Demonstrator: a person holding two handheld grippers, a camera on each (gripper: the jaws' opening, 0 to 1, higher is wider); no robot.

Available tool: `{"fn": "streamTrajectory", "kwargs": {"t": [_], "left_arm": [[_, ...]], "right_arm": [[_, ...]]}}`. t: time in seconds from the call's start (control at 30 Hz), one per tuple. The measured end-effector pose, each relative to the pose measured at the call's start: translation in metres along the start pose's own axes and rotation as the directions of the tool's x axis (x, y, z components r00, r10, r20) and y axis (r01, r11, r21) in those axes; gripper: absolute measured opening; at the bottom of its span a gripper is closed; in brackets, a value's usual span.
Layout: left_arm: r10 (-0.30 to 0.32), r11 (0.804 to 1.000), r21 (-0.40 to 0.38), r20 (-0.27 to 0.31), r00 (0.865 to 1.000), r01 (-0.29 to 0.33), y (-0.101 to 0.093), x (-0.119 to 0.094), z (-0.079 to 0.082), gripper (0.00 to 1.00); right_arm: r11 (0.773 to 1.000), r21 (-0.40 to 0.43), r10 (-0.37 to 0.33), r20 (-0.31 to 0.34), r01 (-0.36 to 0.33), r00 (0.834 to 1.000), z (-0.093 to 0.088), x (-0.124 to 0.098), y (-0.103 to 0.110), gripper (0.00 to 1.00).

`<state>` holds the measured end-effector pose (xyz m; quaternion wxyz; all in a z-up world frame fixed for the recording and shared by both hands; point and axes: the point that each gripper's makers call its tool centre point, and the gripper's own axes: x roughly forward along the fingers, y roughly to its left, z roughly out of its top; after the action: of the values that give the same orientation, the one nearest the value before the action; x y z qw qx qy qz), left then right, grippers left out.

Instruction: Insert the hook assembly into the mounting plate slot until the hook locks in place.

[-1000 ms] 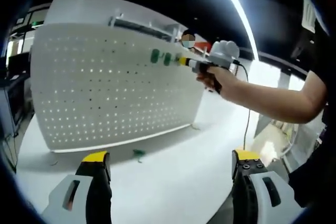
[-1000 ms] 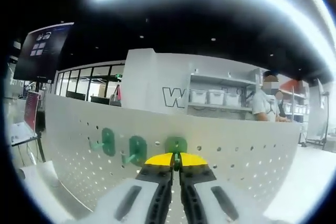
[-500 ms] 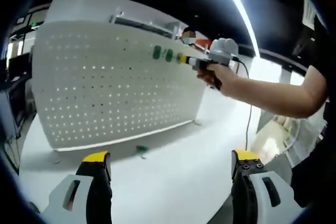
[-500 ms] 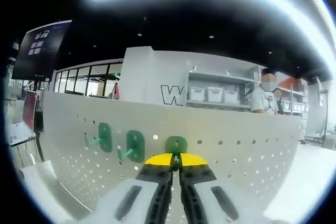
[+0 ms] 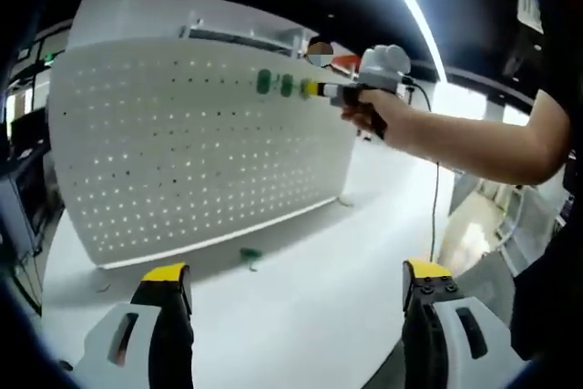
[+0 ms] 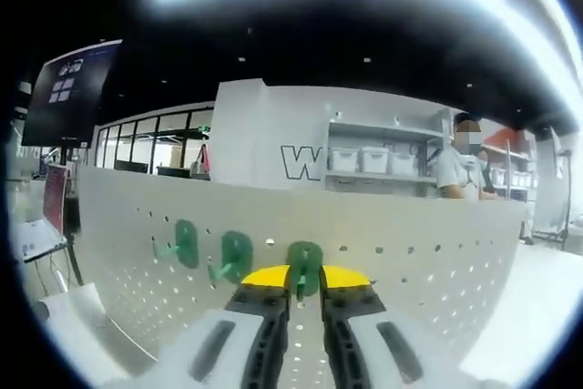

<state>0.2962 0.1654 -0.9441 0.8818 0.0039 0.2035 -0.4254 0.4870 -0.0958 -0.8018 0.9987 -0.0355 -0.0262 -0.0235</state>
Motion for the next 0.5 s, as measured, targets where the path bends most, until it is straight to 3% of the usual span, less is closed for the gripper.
{"fn": "streamTrajectory", "kwargs": {"t": [0.23,0.5], "left_arm": [[0.002,1.000,-0.009,0.004,1.000,-0.002,0.001,-0.003,0.000,0.98],[0.004,1.000,0.014,-0.011,1.000,-0.004,-0.001,-0.005,-0.006,0.98]], "right_arm": [[1.000,0.021,0.022,0.014,-0.023,1.000,0.013,-0.014,0.000,0.15],[0.987,-0.005,0.159,-0.066,-0.160,0.985,0.004,-0.046,0.018,0.18]]}}
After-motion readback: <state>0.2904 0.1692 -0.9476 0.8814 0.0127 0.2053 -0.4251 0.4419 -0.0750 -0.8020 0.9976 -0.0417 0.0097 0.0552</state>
